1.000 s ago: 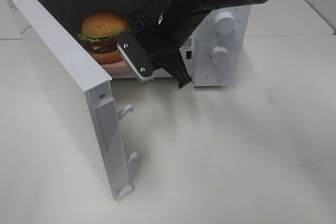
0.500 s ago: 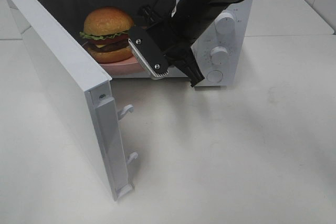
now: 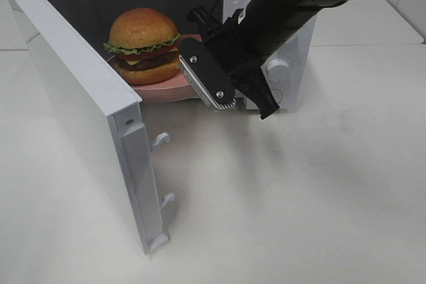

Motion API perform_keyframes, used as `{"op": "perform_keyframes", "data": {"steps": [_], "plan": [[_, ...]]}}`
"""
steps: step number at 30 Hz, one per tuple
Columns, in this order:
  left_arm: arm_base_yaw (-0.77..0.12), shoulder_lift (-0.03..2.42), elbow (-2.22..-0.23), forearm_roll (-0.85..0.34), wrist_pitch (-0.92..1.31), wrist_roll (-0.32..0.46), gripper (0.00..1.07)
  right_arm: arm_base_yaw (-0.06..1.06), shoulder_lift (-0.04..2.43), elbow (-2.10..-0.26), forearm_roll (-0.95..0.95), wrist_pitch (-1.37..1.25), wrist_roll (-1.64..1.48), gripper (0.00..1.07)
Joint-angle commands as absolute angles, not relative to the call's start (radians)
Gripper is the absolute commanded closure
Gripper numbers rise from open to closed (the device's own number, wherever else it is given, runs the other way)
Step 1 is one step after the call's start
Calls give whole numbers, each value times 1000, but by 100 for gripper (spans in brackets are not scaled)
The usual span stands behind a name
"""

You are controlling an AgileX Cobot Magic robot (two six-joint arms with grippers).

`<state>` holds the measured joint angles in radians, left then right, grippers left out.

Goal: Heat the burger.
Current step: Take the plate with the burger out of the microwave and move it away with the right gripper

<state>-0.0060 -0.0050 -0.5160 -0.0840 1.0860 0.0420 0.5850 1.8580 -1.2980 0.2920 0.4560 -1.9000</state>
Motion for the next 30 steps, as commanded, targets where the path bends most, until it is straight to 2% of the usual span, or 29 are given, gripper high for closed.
{"op": "perform_keyframes", "data": {"steps": [1,30], "plan": [[-4,-10,-516,-91,1073,37,9,582,1810,-1278,315,381,-1909,107],[-4,-10,-516,-91,1073,37,9,585,1525,-873,331,201,-1908,107]]}}
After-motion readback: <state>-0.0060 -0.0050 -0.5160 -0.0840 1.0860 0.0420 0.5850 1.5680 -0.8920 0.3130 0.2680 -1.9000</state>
